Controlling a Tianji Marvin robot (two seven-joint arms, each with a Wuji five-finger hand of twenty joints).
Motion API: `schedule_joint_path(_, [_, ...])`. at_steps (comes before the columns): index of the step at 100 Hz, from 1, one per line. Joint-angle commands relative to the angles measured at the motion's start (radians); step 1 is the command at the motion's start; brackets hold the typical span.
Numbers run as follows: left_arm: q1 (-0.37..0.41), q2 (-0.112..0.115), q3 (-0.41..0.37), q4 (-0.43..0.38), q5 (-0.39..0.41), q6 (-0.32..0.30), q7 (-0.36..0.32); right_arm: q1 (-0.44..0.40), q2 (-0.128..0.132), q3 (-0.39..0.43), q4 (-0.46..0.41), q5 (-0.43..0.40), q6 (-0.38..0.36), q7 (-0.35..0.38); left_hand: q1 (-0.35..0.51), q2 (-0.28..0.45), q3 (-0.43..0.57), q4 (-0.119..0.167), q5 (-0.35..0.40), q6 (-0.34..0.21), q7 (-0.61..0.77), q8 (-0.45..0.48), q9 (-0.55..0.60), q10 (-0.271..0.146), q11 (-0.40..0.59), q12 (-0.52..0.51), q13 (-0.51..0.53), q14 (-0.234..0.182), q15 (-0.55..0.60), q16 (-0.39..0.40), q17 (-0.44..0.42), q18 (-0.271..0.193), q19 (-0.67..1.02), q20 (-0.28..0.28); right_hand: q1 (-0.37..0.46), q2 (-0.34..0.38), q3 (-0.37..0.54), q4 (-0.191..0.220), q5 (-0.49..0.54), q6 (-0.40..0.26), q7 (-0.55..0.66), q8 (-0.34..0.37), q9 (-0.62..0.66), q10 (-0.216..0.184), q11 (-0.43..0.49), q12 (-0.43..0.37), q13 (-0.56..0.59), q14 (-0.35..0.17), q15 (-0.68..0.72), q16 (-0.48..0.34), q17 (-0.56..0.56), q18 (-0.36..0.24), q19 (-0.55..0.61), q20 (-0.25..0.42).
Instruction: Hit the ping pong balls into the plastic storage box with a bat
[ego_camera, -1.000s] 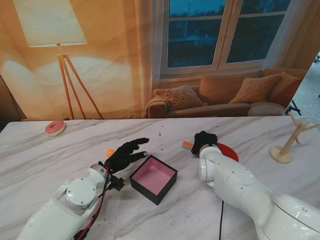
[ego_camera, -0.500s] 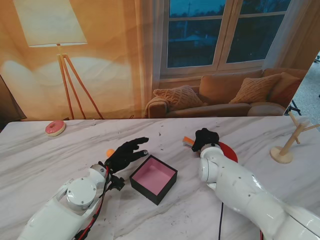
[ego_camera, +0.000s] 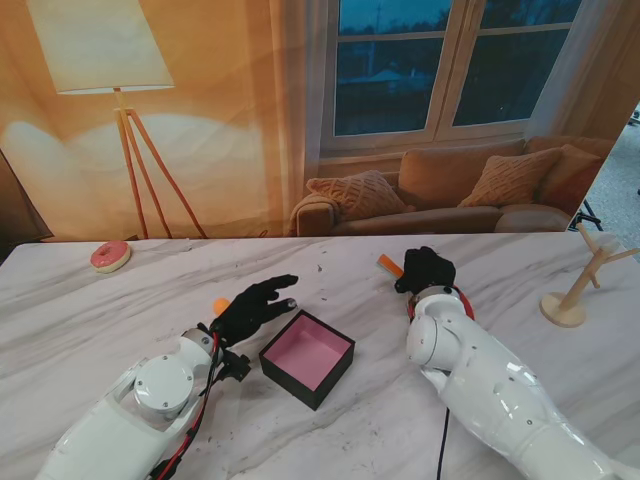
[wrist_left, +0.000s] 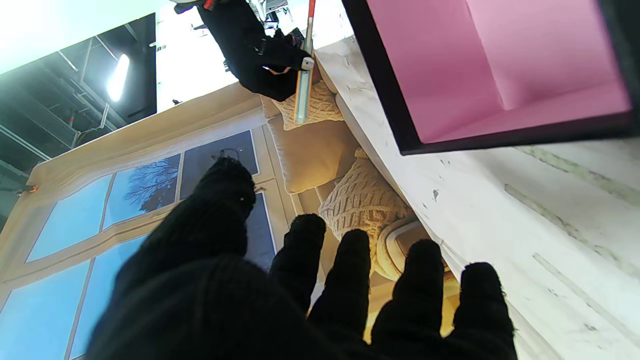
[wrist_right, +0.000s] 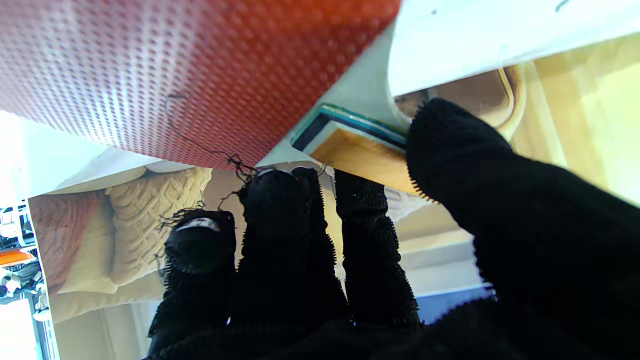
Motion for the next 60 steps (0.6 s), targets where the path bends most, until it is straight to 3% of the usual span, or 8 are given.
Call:
schedule_joint_path(1, [0.001, -0.006, 0.001, 0.002, -0.002, 0.001, -0.013, -0.025, 0.017, 0.016, -0.045, -0.014, -0.014, 0.01, 0.021, 0.016, -0.03, 0.006, 0.031, -0.007, -0.015, -0.01, 0.036, 0.001, -0.014, 0.007, -0.003, 0.0, -0.003, 0.005, -0.014, -0.022, 0.002, 0.018, 0.102, 0.094, 0.069, 0.026, 0.046, -0.069, 0.16, 0.081, 0.004, 0.014, -0.019, -0.021, 0.024, 0.02, 0.03, -0.013, -0.007, 0.009, 0.041, -0.018])
schedule_joint_path(35, [-0.008, -0.007, 0.012, 0.011, -0.011, 0.001, -0.018, -0.181, 0.046, 0.169, -0.292, -0.04, -0.076, 0.044, 0.03, 0.022, -0.047, 0.007, 0.032, -0.006, -0.016, -0.01, 0.036, 0.002, -0.014, 0.008, -0.003, -0.001, -0.003, 0.006, -0.015, -0.023, 0.003, 0.019, 0.113, 0.109, 0.056, 0.028, 0.042, -0.08, 0.155, 0.101, 0.011, 0.009, -0.052, -0.052, 0.02, 0.032, 0.028, -0.037, -0.014, 0.01, 0.035, -0.033])
schedule_joint_path(60, [-0.008, -0.008, 0.012, 0.012, -0.01, -0.003, -0.015, -0.265, 0.053, 0.242, -0.418, -0.038, -0.117, 0.048, 0.034, 0.026, -0.055, 0.008, 0.032, -0.006, -0.016, -0.01, 0.038, 0.003, -0.014, 0.008, -0.003, 0.0, -0.004, 0.006, -0.014, -0.023, 0.003, 0.019, 0.119, 0.108, 0.054, 0.03, 0.047, -0.09, 0.15, 0.104, 0.013, 0.013, -0.058, -0.058, 0.018, 0.035, 0.029, -0.042, -0.014, 0.011, 0.037, -0.035])
